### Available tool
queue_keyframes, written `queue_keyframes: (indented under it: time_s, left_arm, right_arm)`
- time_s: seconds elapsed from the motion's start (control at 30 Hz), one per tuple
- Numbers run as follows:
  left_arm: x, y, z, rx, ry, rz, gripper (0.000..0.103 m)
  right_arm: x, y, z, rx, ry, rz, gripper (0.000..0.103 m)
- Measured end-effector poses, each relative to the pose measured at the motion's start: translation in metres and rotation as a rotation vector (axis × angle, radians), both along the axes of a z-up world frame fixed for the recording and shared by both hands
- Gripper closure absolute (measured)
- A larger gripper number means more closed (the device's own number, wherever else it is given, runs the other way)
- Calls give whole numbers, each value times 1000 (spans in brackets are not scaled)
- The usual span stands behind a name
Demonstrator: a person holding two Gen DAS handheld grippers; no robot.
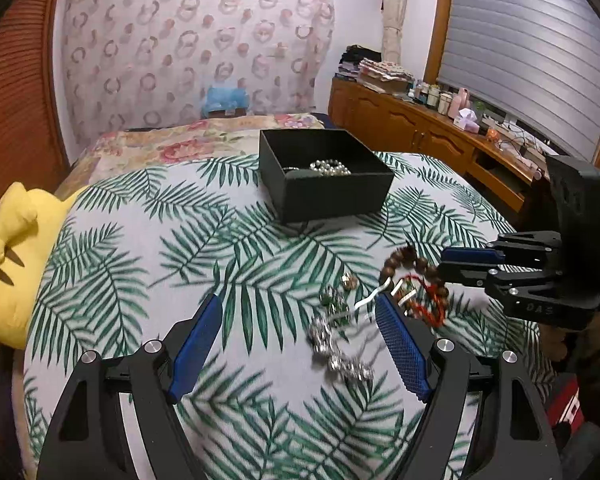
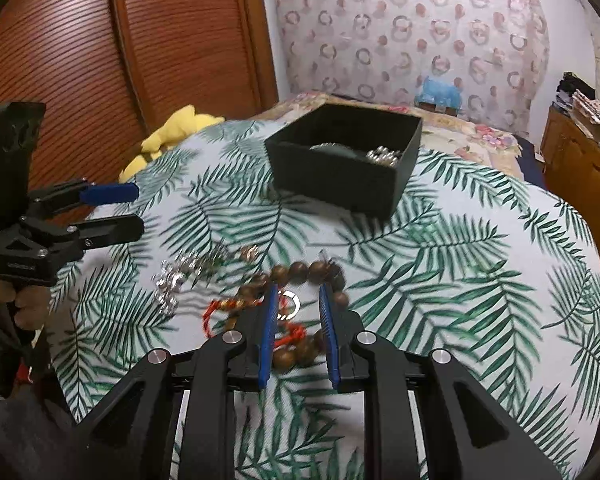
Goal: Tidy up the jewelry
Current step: 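Move both tools back over the remaining jewelry pile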
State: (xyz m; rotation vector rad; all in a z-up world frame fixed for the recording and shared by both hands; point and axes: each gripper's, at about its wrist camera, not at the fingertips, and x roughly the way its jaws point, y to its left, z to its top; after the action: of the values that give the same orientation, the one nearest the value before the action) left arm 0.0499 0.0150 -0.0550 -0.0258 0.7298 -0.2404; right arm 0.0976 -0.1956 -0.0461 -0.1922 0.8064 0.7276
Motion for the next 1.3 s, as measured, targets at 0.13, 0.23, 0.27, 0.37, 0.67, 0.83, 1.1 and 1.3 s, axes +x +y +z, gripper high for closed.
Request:
queue_keyframes:
  time_s: [0.13,0.23,0.27,0.37,0.67,0.83,1.1,1.3]
  left_arm:
    - [-8,3,-2,6,7,-1,26]
    - [-14,6,-5,-1,16,-1,26]
    - [-15,7,-7,-6,21,-1,26]
    - [-16,9,-14,-12,39,-1,26]
    - [-7,2,-28,-28,81,-19,26]
    - [2,-5,-34,-43,107,-33,26]
    - [17,-16,-40,-40,138,-38,31]
    - [23,-29,-41,5,140,-49,31]
  right_arm:
    - [-1,9,-6,-37,9,25,80]
    - [3,13,-9,-49,11,6,80]
    - [4,13,-10,-47,13,3,80]
    - [8,16,-13,-50,23,9,80]
    - [5,7,-5,-10,4,6,100]
    - [-4,-5,14,16,-68,-36,100]
    - [-13,-16,26,38,-101,-45,100]
    - [-15,-24,27,54,-104,-56,100]
